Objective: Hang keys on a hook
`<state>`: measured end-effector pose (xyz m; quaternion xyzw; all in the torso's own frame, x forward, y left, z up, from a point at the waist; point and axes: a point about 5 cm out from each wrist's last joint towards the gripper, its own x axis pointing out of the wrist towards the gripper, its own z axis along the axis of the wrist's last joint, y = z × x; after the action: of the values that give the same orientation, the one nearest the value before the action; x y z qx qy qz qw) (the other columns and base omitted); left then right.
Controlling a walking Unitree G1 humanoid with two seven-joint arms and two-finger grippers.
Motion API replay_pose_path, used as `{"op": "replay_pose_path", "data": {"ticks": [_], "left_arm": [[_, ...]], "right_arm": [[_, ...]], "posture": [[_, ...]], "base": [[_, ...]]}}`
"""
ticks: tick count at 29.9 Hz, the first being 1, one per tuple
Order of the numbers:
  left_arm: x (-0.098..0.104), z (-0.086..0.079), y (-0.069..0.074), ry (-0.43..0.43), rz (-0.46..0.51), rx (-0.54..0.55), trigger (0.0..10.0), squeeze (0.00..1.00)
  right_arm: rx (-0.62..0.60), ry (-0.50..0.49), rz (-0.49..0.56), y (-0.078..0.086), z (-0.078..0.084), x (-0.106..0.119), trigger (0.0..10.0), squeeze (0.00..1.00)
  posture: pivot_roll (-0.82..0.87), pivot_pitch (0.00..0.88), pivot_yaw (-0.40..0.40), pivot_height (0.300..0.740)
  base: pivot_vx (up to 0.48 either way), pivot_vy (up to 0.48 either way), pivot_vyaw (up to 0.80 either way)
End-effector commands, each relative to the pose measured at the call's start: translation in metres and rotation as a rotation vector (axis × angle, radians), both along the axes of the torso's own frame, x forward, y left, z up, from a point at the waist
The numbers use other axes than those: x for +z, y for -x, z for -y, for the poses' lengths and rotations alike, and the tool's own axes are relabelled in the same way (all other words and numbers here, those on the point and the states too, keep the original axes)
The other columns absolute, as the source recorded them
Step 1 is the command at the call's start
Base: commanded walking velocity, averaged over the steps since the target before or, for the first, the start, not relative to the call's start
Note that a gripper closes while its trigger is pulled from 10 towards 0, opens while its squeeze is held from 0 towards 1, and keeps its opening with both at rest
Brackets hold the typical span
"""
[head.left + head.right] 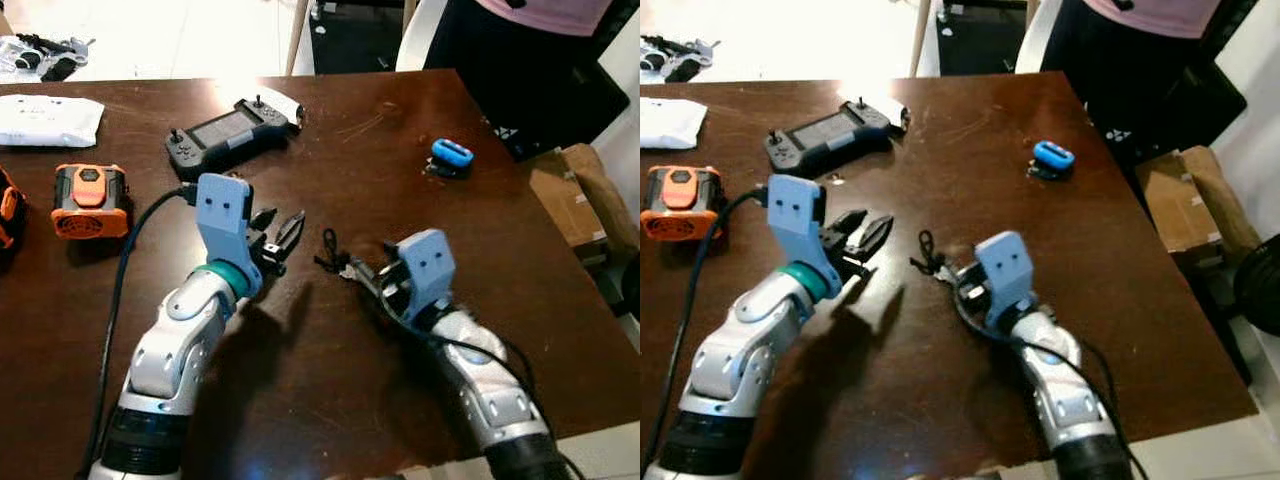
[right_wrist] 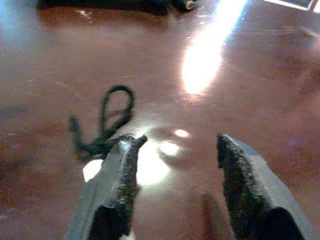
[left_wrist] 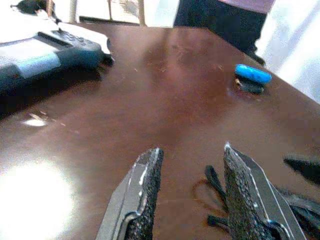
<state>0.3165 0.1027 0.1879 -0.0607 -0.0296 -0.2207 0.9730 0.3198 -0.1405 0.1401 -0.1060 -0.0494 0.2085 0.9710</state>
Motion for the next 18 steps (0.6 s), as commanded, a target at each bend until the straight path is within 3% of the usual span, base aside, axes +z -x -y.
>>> {"op": "replay_pose_path", "data": {"ticks": [1, 6, 12, 15, 16, 18], "left_arm": [[-0.005, 0.001, 0.0, -0.018, -0.026, 0.0, 10.0, 0.0], [-0.005, 0.002, -0.001, -0.023, -0.037, 0.011, 10.0, 0.0], [-0.004, -0.001, 0.0, -0.021, -0.038, 0.027, 10.0, 0.0], [-0.004, -0.002, 0.0, -0.02, -0.038, 0.031, 10.0, 0.0], [-0.004, -0.002, 0.001, -0.019, -0.038, 0.033, 10.0, 0.0], [-0.004, -0.003, 0.001, -0.019, -0.038, 0.033, 10.0, 0.0]], "right_arm": [[-0.01, 0.002, -0.017, 0.002, 0.002, -0.007, 10.0, 1.0], [0.098, -0.122, -0.037, -0.005, -0.015, -0.002, 10.0, 1.0], [0.217, -0.084, -0.139, 0.002, -0.037, -0.018, 10.0, 1.0], [0.223, -0.067, -0.162, 0.003, -0.038, -0.023, 10.0, 1.0], [0.219, -0.046, -0.193, 0.005, -0.038, -0.029, 10.0, 0.0], [0.209, -0.027, -0.221, 0.006, -0.037, -0.036, 10.0, 0.0]], "posture": [[-0.11, 0.198, 0.021, 0.74], [-0.1, 0.2, 0.027, 0.74], [-0.08, 0.202, 0.022, 0.74], [-0.08, 0.202, 0.022, 0.74], [-0.08, 0.203, 0.021, 0.74], [-0.08, 0.203, 0.021, 0.74]], "base": [[0.0, 0.0, 0.0], [0.0, 0.0, 0.0], [0.0, 0.0, 0.0], [0.0, 0.0, 0.0], [0.0, 0.0, 0.0], [0.0, 0.0, 0.0]]}}
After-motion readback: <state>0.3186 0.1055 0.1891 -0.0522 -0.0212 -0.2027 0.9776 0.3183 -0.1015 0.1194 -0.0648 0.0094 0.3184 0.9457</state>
